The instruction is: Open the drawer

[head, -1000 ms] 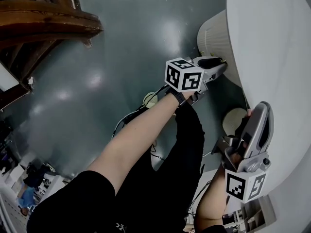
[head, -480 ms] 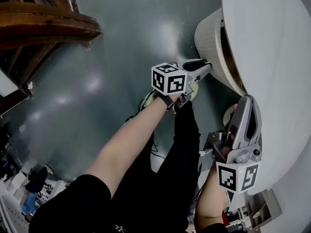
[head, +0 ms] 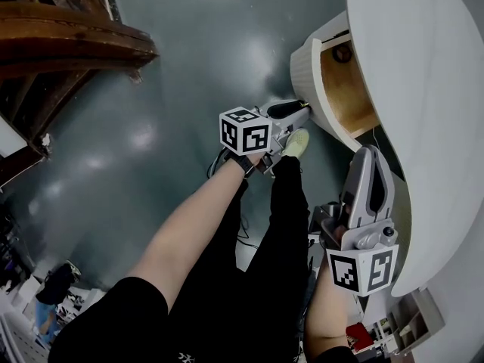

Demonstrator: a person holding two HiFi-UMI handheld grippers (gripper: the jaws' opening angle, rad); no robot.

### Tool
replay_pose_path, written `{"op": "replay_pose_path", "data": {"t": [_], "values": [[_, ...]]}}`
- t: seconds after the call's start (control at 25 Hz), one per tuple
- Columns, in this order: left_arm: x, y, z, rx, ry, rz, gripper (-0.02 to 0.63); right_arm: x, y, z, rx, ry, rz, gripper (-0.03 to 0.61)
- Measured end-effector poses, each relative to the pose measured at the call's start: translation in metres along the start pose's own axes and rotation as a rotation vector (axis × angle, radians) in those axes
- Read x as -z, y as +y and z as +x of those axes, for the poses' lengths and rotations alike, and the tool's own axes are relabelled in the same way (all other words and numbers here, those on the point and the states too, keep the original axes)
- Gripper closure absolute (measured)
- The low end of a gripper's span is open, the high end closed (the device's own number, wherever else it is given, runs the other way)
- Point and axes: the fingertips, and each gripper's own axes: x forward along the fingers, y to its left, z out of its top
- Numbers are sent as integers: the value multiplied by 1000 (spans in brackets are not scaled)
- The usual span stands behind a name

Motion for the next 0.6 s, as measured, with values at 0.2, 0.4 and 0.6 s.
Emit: {"op": "replay_pose_path", "data": {"t": [0.2, 0.4, 0.6], "values": [[7, 2, -20, -12, 12, -9, 503, 1, 11, -5, -2, 5, -4, 565], [15, 7, -43, -30, 12, -27, 503, 6, 19, -10, 0, 14, -4, 565], [20, 11, -63, -47, 11, -33, 504, 8, 28, -13, -7, 17, -2, 565]]}}
